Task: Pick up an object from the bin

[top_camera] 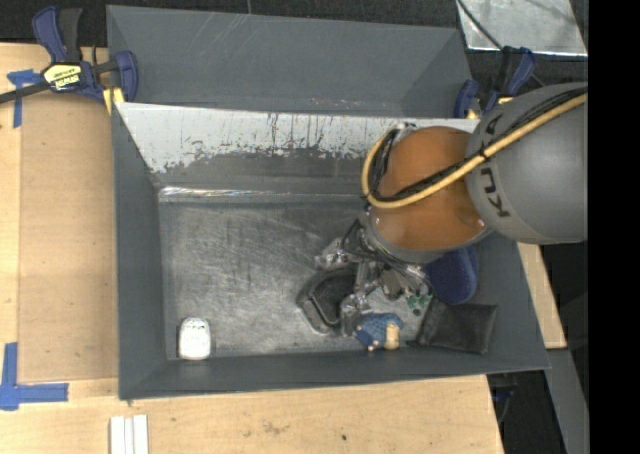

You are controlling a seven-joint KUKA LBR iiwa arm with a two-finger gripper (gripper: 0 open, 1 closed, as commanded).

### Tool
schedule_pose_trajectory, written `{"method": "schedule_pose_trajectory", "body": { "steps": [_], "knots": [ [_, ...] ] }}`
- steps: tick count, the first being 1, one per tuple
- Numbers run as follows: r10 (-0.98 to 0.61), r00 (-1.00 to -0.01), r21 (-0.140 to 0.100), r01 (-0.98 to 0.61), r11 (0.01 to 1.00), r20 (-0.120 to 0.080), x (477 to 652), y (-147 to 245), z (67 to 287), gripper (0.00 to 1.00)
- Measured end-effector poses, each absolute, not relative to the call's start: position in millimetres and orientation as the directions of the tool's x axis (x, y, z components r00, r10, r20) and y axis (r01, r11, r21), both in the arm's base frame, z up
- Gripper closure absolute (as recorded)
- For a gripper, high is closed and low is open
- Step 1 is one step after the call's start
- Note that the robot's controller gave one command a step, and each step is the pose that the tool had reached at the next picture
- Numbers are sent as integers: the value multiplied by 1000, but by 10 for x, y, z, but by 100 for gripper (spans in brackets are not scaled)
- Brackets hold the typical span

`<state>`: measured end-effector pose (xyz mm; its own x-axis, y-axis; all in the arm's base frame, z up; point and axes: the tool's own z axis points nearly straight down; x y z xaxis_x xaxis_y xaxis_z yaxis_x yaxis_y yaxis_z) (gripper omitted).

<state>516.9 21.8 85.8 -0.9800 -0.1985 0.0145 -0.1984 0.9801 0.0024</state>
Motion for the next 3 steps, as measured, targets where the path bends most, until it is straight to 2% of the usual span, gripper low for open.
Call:
{"method": "schedule_pose_trajectory", "body": {
  "steps": [1,2,3],
  "knots": [
    [-203,-979,-23,-203,979,-3,5137,471,842,100],
    [-410,-912,9,-410,912,-24,5366,-394,820,100],
    [-615,-789,-2,-615,789,-4,5401,-68,2240,100]
  ]
}}
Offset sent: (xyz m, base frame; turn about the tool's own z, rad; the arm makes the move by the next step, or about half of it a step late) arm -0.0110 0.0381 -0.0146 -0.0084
